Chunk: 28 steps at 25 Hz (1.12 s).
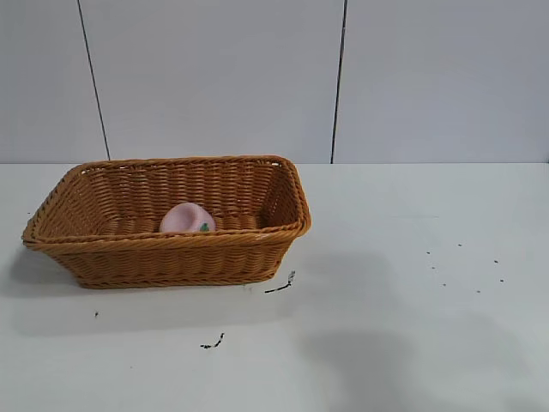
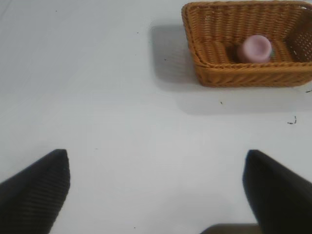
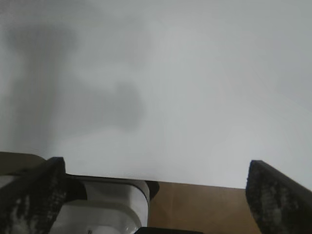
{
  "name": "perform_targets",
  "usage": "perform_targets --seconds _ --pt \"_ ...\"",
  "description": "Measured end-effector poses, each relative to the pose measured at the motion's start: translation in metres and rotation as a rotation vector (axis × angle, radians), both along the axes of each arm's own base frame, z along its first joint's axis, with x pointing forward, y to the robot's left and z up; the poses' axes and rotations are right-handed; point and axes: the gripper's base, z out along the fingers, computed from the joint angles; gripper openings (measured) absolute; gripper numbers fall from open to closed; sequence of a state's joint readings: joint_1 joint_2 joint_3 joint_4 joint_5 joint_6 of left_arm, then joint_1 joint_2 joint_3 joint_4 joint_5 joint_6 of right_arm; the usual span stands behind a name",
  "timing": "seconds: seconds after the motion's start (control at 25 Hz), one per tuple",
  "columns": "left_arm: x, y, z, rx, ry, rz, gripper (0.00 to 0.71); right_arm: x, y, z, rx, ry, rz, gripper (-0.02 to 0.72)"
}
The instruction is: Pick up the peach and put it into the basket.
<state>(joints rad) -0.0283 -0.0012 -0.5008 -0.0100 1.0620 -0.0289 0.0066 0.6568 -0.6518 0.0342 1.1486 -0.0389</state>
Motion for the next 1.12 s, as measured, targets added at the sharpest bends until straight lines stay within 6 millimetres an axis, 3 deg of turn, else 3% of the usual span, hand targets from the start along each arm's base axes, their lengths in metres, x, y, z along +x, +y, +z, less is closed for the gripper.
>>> perform_targets --seconds 0.16,0.4,0.64,0.88,1.12 --pt "0.0 0.0 0.0 0.0 0.0 0.0 0.693 -0.042 0.001 -0.015 0.014 -0.245 -0.001 0.696" --pt "0.0 0.0 0.0 0.0 0.0 0.0 0.693 -0.082 0.0 -0.01 0.019 -0.539 0.0 0.696" --pt "0.0 0.0 0.0 0.0 0.0 0.0 0.693 -0.096 0.001 -0.009 0.025 -0.628 0.011 0.696" --pt "0.0 0.0 0.0 0.0 0.0 0.0 0.693 -0.097 0.001 -0.009 0.062 -0.627 0.089 0.696" --pt "0.0 0.0 0.0 0.0 0.0 0.0 0.693 -0.096 0.002 -0.009 0.05 -0.628 0.035 0.696"
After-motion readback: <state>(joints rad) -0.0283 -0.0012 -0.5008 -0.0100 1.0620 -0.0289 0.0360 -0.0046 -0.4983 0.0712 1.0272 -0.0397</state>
